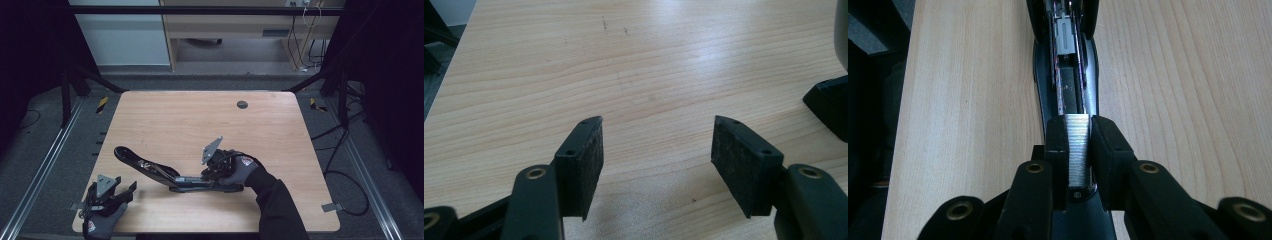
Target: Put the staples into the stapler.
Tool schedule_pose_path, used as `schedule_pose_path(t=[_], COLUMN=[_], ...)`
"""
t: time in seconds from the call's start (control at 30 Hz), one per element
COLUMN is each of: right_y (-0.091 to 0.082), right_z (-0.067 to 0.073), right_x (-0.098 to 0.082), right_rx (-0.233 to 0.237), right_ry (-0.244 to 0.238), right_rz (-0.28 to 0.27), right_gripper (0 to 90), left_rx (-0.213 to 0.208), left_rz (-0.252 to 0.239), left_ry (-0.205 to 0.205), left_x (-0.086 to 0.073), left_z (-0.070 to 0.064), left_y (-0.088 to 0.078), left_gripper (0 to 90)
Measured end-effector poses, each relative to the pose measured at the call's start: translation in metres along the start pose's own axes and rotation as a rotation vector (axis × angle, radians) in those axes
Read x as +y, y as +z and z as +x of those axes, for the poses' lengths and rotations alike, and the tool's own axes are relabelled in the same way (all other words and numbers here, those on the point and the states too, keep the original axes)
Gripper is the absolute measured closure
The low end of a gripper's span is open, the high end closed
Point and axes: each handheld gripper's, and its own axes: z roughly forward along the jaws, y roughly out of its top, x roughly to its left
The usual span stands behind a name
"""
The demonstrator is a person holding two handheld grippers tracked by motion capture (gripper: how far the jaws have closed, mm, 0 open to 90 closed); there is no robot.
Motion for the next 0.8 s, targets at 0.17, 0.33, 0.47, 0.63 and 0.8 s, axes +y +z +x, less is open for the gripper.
schedule_pose_path(t=[0.17, 0.33, 0.47, 0.63, 0.8], right_y=[0.0023, 0.0026, 0.0030, 0.0032, 0.0033], right_z=[-0.0002, -0.0001, -0.0001, -0.0001, -0.0003], right_x=[0.0002, 0.0001, -0.0001, -0.0006, -0.0005], right_rx=[0.001, -0.002, -0.002, -0.003, -0.003], right_ry=[-0.002, -0.005, -0.006, -0.005, -0.006], right_rz=[0.005, 0.011, 0.015, 0.019, 0.018], right_gripper=[78.3, 78.3, 78.3, 78.2, 78.1], left_rx=[0.002, 0.001, 0.002, 0.001, 0.001], left_rz=[0.000, 0.001, 0.001, 0.002, 0.002], left_ry=[-0.001, 0.001, 0.000, 0.000, 0.000], left_x=[-0.0001, 0.0000, 0.0000, -0.0001, -0.0001], left_z=[0.0002, 0.0002, 0.0001, 0.0002, 0.0002], left_y=[-0.0001, 0.0000, 0.0001, 0.0002, 0.0002], left_gripper=[37.1, 37.1, 37.1, 37.1, 37.1])
